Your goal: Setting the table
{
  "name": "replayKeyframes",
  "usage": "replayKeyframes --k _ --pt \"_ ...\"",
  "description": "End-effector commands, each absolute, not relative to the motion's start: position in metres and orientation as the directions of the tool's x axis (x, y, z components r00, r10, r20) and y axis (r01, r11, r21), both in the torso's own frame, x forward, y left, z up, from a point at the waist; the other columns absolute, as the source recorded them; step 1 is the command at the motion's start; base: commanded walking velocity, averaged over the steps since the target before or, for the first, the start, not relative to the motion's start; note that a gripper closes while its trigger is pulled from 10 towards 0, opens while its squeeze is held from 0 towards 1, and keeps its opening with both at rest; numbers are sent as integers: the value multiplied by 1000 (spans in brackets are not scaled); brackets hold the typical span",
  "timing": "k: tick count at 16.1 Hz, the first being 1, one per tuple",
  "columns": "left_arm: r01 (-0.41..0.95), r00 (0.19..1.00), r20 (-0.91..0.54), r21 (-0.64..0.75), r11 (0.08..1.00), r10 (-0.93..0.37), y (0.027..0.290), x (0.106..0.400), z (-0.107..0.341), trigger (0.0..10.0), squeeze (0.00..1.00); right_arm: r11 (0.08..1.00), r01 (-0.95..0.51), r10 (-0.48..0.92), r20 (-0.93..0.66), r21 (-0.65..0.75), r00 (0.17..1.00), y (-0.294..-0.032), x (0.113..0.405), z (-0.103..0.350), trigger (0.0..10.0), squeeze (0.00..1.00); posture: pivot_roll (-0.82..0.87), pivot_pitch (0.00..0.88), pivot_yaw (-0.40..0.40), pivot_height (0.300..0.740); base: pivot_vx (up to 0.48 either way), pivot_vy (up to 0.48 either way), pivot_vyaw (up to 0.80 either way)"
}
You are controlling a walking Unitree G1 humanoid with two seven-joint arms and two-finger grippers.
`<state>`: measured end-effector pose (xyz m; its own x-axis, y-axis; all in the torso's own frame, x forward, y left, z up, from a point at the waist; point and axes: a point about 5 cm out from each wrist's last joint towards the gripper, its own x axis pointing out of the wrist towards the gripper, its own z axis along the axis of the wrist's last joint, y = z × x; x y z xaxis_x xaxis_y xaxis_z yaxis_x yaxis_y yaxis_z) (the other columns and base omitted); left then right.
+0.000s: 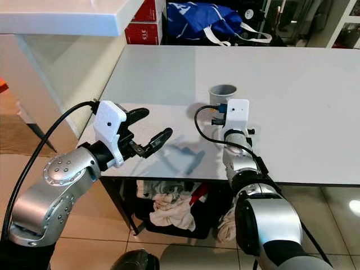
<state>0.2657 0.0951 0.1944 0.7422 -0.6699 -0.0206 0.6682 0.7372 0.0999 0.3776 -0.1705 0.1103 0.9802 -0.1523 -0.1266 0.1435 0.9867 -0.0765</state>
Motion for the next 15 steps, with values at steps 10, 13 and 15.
replayKeyframes --k 10,13,15 --pt "653 757 -21 71 754 -653 94 268 195 10000 0 991 97 -111 -165 -90 980 -161 376 104 10000 1000 264 0 38 722 0 0 0" --pt "599 797 31 86 796 -603 92 283 193 10000 0 989 113 -115 -15 -95 993 -164 381 127 10000 0 187 0 17 722 0 0 0" --pt "529 844 62 76 845 -534 91 294 185 10000 0 986 133 -119 136 -98 984 -175 373 144 10000 0 136 0 7 722 0 0 0"
